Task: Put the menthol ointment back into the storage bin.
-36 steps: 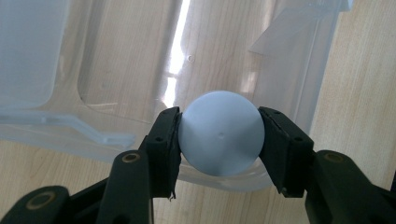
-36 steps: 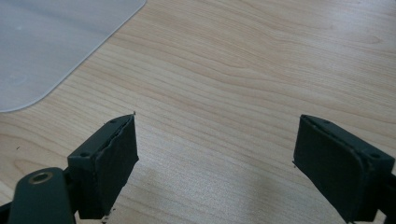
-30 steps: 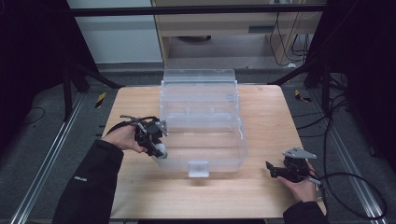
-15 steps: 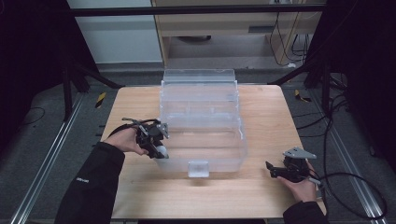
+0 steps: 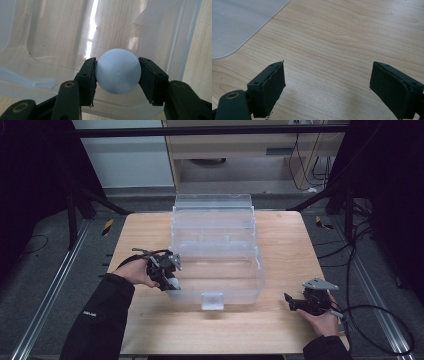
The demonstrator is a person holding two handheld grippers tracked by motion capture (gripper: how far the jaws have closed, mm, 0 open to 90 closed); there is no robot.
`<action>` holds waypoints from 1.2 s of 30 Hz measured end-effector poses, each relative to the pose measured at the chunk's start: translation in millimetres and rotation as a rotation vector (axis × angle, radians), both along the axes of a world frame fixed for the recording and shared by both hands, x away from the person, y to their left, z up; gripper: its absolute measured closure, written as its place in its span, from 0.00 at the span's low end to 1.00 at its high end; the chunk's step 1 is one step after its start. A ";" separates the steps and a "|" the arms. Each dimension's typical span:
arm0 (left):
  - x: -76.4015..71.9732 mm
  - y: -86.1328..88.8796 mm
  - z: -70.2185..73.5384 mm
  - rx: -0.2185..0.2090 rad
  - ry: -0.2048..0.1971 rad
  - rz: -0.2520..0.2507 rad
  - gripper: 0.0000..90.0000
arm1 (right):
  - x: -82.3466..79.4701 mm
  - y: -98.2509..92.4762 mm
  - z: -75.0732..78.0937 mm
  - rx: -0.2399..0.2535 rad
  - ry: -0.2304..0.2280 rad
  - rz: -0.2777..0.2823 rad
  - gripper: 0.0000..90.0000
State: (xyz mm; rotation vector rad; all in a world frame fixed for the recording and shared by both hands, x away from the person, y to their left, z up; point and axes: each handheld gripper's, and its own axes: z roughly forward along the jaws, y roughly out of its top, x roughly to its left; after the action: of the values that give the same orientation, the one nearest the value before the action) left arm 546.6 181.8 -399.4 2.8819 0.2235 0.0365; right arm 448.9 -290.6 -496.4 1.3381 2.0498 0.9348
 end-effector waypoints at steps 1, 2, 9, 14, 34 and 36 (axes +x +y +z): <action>-0.5 0.3 0.2 -0.001 0.000 0.003 0.55 | 0.0 0.0 0.0 0.000 0.000 0.000 0.14; -0.6 0.6 0.6 -0.004 -0.005 0.001 0.55 | -0.1 0.1 0.1 0.003 0.002 0.000 0.14; -3.8 7.2 9.2 -0.054 -0.031 0.009 0.55 | -0.4 -0.5 0.7 0.001 -0.001 -0.003 0.14; -8.2 13.1 18.5 -0.096 -0.067 0.025 0.53 | -0.1 -0.9 0.7 0.000 -0.006 -0.002 0.14; -50.4 76.3 47.7 -0.433 -0.264 0.326 0.37 | -3.2 -6.3 5.4 0.031 -0.022 -0.030 0.15; -56.3 81.7 43.5 -0.468 -0.265 0.351 0.34 | -3.7 -6.4 5.7 0.037 -0.019 -0.032 0.15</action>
State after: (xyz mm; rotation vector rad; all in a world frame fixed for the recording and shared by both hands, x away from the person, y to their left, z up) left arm 490.3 263.5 -355.9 2.3137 0.5952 0.3735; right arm 445.2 -297.0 -490.8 1.3728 1.9999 0.9721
